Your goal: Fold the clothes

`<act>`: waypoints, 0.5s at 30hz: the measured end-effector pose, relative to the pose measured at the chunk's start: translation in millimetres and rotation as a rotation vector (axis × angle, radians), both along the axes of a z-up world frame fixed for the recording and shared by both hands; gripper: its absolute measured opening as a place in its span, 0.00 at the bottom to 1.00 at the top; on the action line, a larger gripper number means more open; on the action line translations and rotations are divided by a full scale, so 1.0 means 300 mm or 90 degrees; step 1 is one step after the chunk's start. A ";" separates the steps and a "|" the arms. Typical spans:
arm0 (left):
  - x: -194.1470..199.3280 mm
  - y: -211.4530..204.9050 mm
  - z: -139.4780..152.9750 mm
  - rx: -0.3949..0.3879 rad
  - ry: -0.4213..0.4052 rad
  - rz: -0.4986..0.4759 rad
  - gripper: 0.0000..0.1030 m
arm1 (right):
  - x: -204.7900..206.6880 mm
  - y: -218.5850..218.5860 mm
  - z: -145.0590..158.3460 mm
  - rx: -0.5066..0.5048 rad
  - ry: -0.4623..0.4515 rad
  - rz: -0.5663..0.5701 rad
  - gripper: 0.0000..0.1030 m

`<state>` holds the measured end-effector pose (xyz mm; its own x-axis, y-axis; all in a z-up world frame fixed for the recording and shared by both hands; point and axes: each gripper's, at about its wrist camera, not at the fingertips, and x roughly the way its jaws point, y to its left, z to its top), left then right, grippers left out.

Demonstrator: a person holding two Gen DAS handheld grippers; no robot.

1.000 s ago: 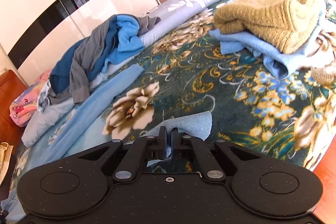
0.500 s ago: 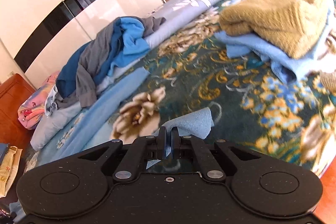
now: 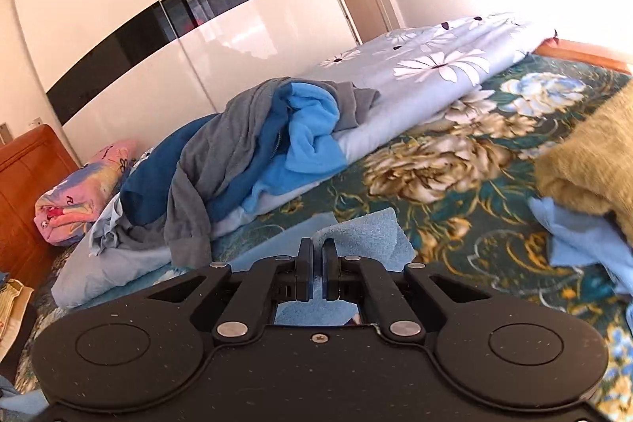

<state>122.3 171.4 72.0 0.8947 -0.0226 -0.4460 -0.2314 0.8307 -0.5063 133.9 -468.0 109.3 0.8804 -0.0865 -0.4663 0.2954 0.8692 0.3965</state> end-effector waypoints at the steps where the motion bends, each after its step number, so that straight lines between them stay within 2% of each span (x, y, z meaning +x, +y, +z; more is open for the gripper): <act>1: 0.036 -0.002 -0.003 0.001 0.004 0.001 0.02 | 0.050 0.002 0.002 -0.007 0.003 0.002 0.03; 7: 0.242 -0.026 -0.066 0.029 0.043 0.010 0.02 | 0.358 0.013 -0.052 -0.033 0.037 0.007 0.03; 15: 0.439 -0.021 -0.197 0.049 0.099 0.018 0.03 | 0.732 0.041 -0.236 -0.044 0.125 0.016 0.03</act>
<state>253.8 165.0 12.9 0.8146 0.0414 -0.5786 -0.3263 0.8574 -0.3980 353.6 -455.7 38.4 0.7753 -0.1037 -0.6231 0.3393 0.9004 0.2724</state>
